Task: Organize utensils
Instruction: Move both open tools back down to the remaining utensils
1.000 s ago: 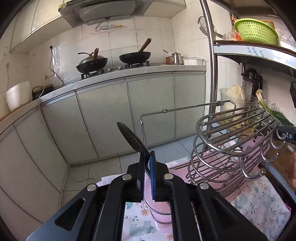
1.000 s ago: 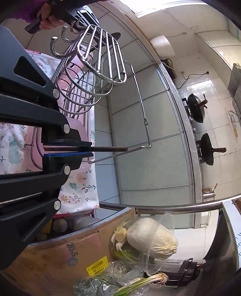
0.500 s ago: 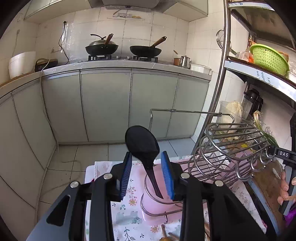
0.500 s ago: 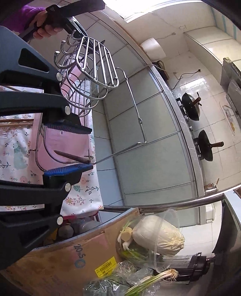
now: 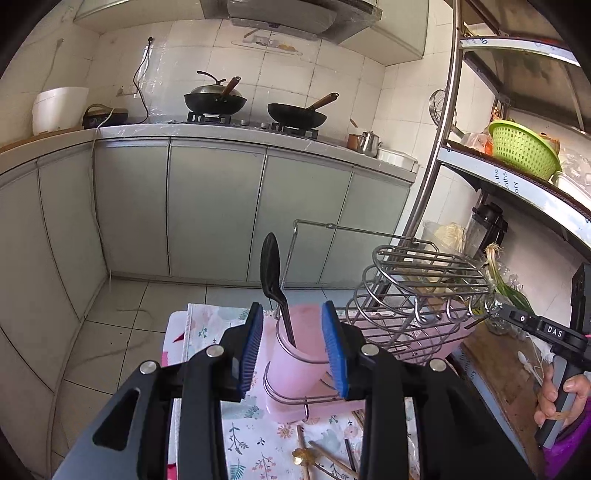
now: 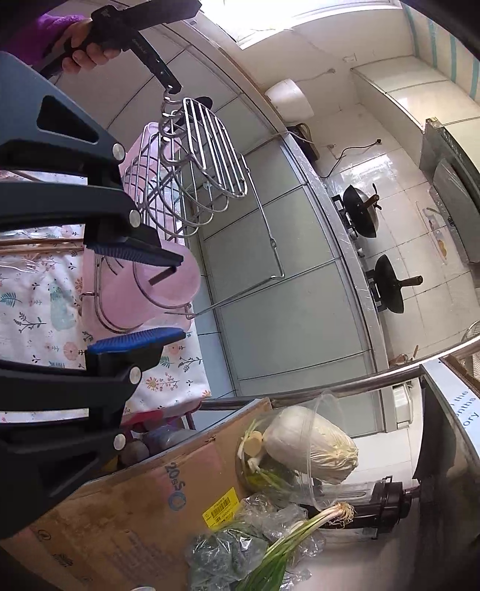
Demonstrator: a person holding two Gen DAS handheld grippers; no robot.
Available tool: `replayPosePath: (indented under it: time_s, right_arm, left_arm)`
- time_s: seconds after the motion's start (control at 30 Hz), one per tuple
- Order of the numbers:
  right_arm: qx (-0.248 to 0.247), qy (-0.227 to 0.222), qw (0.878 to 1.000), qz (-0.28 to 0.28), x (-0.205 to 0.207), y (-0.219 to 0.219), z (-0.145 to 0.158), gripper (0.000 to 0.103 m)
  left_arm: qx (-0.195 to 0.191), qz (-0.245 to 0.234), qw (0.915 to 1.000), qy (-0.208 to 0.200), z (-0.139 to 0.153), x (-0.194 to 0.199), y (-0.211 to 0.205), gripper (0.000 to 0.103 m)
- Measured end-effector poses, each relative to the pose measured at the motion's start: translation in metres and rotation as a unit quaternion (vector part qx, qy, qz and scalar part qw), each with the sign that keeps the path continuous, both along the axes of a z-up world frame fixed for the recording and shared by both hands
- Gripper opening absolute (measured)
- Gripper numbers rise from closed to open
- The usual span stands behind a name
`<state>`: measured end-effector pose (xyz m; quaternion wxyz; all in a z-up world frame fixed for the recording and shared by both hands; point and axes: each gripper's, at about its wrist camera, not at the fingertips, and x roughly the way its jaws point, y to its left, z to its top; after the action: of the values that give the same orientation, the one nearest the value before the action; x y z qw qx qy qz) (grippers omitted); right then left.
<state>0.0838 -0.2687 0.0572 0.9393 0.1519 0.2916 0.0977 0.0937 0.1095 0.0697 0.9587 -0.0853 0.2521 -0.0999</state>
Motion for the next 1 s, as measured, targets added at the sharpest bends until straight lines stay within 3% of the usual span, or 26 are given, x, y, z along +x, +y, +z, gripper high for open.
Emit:
replayPosePath:
  time_s: [0.2, 0.57, 0.73, 1.0]
  right_arm:
    - [0.008, 0.005, 1.0, 0.012, -0.031, 0.007, -0.013, 0.035]
    - [0.024, 0.081, 0.996, 0.038, -0.054, 0.029, -0.071, 0.035]
    - [0.052, 0.122, 0.99, 0.047, -0.055, 0.029, -0.095, 0.035]
    - [0.135, 0.196, 0.968, 0.084, -0.046, 0.036, -0.13, 0.035]
  left_arm:
    - [-0.014, -0.011, 0.9998, 0.006, -0.008, -0.031, -0.006, 0.032]
    - [-0.017, -0.031, 0.9962, 0.079, -0.061, -0.063, -0.023, 0.032]
    - [-0.061, -0.046, 0.9885, 0.13, -0.088, -0.064, -0.028, 0.032]
    - [-0.108, -0.054, 0.9747, 0.188, -0.119, -0.059, -0.034, 0.031]
